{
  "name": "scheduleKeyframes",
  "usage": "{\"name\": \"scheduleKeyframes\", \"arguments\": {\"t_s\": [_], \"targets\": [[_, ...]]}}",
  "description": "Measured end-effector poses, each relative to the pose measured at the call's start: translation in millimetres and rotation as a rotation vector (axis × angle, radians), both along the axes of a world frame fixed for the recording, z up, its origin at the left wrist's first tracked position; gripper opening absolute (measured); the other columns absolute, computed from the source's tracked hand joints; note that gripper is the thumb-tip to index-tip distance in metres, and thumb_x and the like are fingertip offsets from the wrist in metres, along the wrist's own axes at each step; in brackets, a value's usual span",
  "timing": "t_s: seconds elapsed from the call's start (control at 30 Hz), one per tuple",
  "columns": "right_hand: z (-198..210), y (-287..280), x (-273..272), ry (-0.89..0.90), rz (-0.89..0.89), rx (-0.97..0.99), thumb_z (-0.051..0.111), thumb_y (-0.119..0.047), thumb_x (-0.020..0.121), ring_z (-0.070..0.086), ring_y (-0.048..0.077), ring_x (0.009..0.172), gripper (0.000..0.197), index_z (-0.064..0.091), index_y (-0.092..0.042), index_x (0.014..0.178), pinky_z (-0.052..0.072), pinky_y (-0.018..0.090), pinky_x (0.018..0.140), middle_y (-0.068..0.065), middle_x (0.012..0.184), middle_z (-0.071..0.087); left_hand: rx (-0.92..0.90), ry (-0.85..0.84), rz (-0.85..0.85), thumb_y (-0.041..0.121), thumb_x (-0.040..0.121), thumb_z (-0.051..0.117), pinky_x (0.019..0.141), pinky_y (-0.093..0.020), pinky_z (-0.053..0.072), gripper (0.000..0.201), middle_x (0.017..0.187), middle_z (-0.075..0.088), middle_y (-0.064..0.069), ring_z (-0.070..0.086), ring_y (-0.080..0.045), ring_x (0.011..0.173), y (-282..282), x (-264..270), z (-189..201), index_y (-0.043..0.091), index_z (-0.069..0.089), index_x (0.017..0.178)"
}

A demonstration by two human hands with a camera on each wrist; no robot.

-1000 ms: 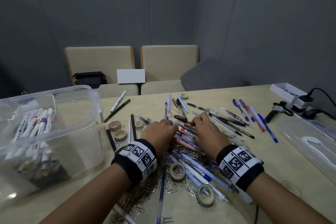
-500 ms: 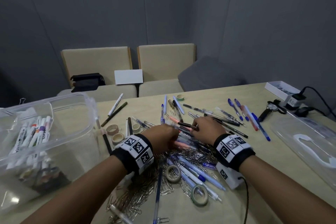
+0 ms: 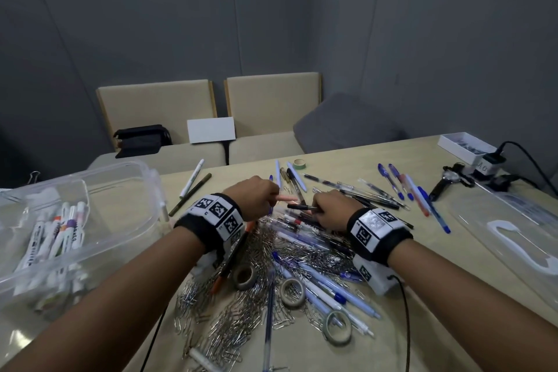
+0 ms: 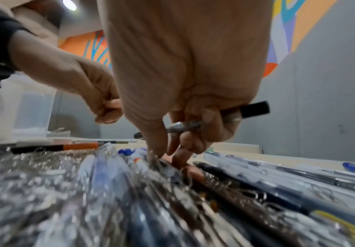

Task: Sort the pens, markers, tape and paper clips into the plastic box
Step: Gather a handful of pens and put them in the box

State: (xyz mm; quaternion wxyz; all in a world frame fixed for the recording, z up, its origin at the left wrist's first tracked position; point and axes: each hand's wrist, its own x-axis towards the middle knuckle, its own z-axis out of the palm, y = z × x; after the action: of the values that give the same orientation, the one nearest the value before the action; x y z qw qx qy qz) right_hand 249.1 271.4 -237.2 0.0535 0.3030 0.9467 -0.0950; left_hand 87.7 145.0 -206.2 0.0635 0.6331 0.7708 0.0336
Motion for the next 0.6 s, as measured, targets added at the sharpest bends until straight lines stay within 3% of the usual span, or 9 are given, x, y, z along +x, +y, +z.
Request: {"name": "scheduleKeyframes", "arguments": {"t_s": [0.13,0.23,0.33,0.47,0.6], "targets": [[-1.2,-3.4,-1.5,-0.041,0.032,0.076,0.061,-0.033,0.089,0.062,0.025,0.092,0.025,0.061,-0.014,0.105,0.054,0.036,0.077,0.006,0.104,0.061,-0.055,-0.019,0.056,0.012,0.085,0.051,0.068,-0.034,0.051,0.018,0.084,0.066,-0.010,0.061,-0.027,0.079,8.1,-4.1,-7.1,0.011,0.068,0.089],[-0.6,-8.7,-2.0,-0.045,0.055,0.184,0.061,-0.031,0.085,0.062,0.023,0.075,0.025,0.064,-0.011,0.100,0.054,0.033,0.066,0.004,0.088,0.060,-0.046,0.022,0.084,0.023,0.087,0.055,0.059,-0.029,0.046,0.014,0.074,0.061,-0.004,0.061,-0.025,0.072,15.2,-10.7,-10.0,0.015,0.066,0.082],[0.5,-13.3,-1.3,-0.051,0.058,0.195,0.063,-0.030,0.082,0.057,0.022,0.068,0.022,0.064,-0.014,0.097,0.049,0.030,0.059,0.002,0.081,0.053,-0.015,0.051,0.096,0.026,0.090,0.054,0.060,-0.029,0.043,0.016,0.072,0.059,-0.002,0.060,-0.024,0.073,22.2,-16.9,-9.5,0.020,0.063,0.079],[0.5,-4.3,2.0,0.006,-0.012,0.023,0.066,-0.022,0.075,0.063,0.024,0.071,0.018,0.066,-0.006,0.084,0.058,0.036,0.063,0.006,0.079,0.059,-0.005,0.012,0.042,0.018,0.087,0.061,0.069,-0.033,0.052,0.013,0.085,0.070,-0.004,0.063,-0.023,0.078,32.2,-12.1,-11.8,0.021,0.073,0.093],[3.5,-0.9,11.0,-0.011,0.037,0.075,0.071,-0.022,0.074,0.065,0.024,0.070,0.017,0.070,-0.010,0.085,0.057,0.033,0.060,0.005,0.078,0.062,-0.016,-0.084,0.045,0.015,0.087,0.063,0.067,-0.028,0.049,0.019,0.087,0.072,-0.005,0.069,-0.023,0.079,42.4,-5.3,-20.7,0.023,0.075,0.099]]}}
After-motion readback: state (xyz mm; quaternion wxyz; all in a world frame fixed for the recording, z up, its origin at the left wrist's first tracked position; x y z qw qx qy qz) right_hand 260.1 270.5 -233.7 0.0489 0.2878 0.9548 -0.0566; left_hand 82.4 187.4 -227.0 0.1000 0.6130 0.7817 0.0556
